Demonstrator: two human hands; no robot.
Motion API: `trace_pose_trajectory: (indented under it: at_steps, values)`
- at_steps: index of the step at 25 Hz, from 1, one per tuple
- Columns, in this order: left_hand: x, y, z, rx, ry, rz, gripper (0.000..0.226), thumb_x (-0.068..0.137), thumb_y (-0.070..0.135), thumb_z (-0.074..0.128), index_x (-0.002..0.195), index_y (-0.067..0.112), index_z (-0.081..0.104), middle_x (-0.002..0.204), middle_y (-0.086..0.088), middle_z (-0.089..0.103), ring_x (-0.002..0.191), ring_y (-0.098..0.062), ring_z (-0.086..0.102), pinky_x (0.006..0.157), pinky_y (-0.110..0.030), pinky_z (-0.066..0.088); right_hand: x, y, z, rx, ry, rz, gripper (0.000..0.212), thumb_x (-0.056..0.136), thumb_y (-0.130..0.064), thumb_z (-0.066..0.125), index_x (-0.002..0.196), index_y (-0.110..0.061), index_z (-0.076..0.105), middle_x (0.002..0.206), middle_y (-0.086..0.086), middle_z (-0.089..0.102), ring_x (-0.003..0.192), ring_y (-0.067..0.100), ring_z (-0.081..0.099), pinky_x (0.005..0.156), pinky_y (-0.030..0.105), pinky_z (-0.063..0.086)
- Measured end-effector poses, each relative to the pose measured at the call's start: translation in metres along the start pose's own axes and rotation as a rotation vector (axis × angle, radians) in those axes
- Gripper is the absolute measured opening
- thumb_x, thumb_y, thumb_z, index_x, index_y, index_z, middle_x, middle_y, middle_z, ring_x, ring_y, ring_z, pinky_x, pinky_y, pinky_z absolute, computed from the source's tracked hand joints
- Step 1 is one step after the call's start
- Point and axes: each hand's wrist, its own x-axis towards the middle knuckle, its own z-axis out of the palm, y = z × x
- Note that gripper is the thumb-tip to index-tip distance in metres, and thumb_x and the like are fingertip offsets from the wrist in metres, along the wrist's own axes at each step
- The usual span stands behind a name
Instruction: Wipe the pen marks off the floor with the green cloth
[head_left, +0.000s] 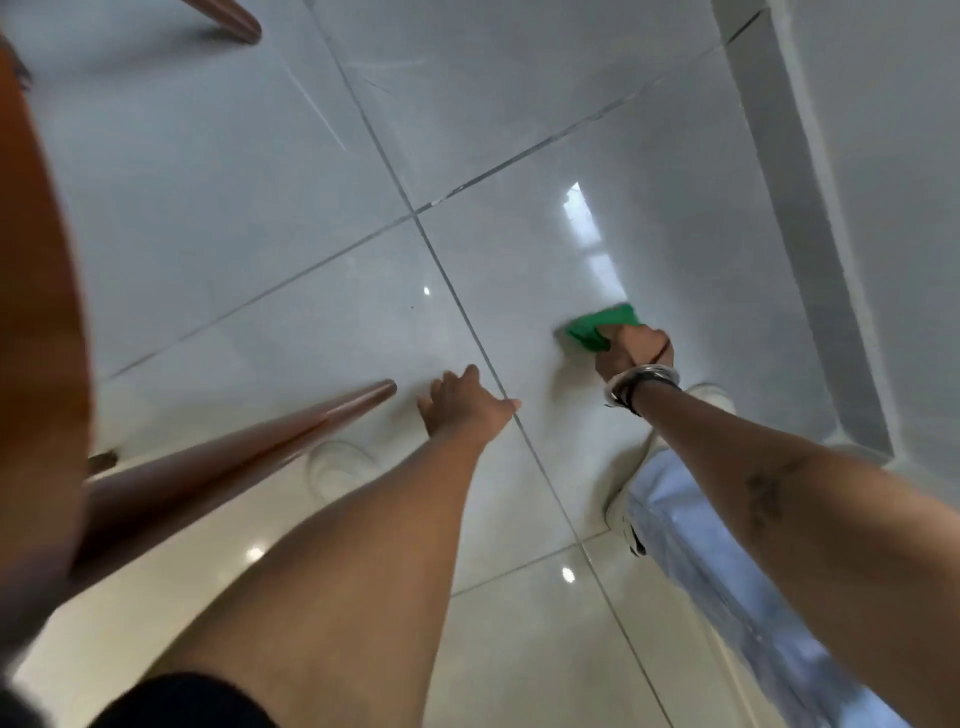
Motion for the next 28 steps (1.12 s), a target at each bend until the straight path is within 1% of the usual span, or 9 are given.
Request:
trace_pose_trajectory:
  at_steps: [2,4,7,9,12,16,20,22,28]
  values:
    - [-0.057,0.010,-0.005,-0.476,-0.064,-0.084,0.081,0.085,0.052,0.061,0.152,0.018,0.030,0.157,-0.009,0.036,0.143,-0.030,0.036,0.115,-0.041,0.031,-0.034,-0.011,-0.038,0.910,-0.031,0.345,0.022,0.079,-0.003,0.065,0.097,-0.011,0.075,0.057,-0.003,0.067,0.068,0.026,0.061,0.052,0.020,0.050]
    - [-0.115,0.018,-0.027,-0.939,-0.136,-0.149,0.080,0.086,0.052,0.060,0.152,0.016,0.031,0.156,-0.006,0.038,0.141,-0.027,0.039,0.108,-0.035,0.036,-0.091,-0.026,-0.091,1.469,-0.124,0.388,0.031,0.075,0.014,0.060,0.096,-0.005,0.072,0.056,-0.003,0.070,0.078,0.028,0.063,0.058,0.026,0.057]
    - [-0.202,0.013,-0.086,-1.397,-0.232,-0.024,0.064,0.086,0.051,0.060,0.137,0.014,0.053,0.140,-0.007,0.058,0.131,-0.025,0.052,0.103,-0.036,0.036,-0.196,-0.058,-0.180,1.803,-0.392,0.121,0.041,0.072,0.008,0.052,0.108,-0.007,0.065,0.092,0.012,0.074,0.089,0.032,0.068,0.075,0.039,0.061]
    - [-0.257,0.000,-0.129,-1.537,-0.127,0.141,0.042,0.087,0.032,0.067,0.119,0.004,0.067,0.120,-0.015,0.070,0.112,-0.028,0.064,0.098,-0.041,0.046,-0.254,-0.076,-0.230,1.865,-0.536,-0.033,0.052,0.069,-0.001,0.048,0.118,-0.006,0.061,0.104,0.013,0.070,0.094,0.029,0.067,0.079,0.040,0.060]
    - [-0.331,-0.038,-0.181,-1.476,0.166,0.237,0.020,0.083,0.015,0.072,0.099,0.003,0.071,0.094,-0.011,0.075,0.084,-0.020,0.069,0.078,-0.032,0.056,-0.327,-0.120,-0.281,1.742,-0.616,-0.101,0.061,0.071,-0.016,0.050,0.131,-0.006,0.054,0.112,0.012,0.064,0.101,0.029,0.059,0.084,0.042,0.053]
    - [-0.376,-0.125,-0.209,-1.394,0.379,0.237,0.015,0.082,0.008,0.074,0.094,0.004,0.067,0.089,-0.012,0.074,0.076,-0.018,0.068,0.069,-0.033,0.057,-0.390,-0.205,-0.285,1.157,-0.355,-0.162,0.024,0.080,-0.028,0.074,0.101,-0.017,0.068,0.091,-0.001,0.072,0.083,0.020,0.069,0.060,0.028,0.059]
    - [-0.367,-0.207,-0.204,-1.258,0.440,0.113,0.025,0.081,0.002,0.073,0.104,0.002,0.063,0.101,-0.020,0.071,0.090,-0.028,0.067,0.087,-0.048,0.055,-0.411,-0.290,-0.238,0.758,-0.135,-0.167,0.024,0.079,-0.018,0.073,0.099,-0.008,0.067,0.095,0.013,0.071,0.087,0.037,0.068,0.076,0.047,0.059]
    - [-0.352,-0.227,-0.203,-1.174,0.484,0.050,0.025,0.081,0.006,0.074,0.103,0.006,0.064,0.101,-0.016,0.072,0.094,-0.031,0.069,0.090,-0.051,0.056,-0.412,-0.318,-0.223,0.618,-0.035,-0.208,0.027,0.077,-0.018,0.071,0.102,-0.012,0.065,0.103,0.014,0.070,0.093,0.036,0.067,0.075,0.038,0.056]
    - [-0.326,-0.230,-0.211,-0.859,0.453,-0.023,0.044,0.069,0.015,0.083,0.107,0.011,0.062,0.108,-0.012,0.071,0.092,-0.027,0.066,0.076,-0.035,0.053,-0.401,-0.335,-0.209,0.032,0.104,-0.294,0.029,0.082,-0.009,0.058,0.111,-0.010,0.056,0.114,0.013,0.061,0.107,0.035,0.053,0.079,0.042,0.048]
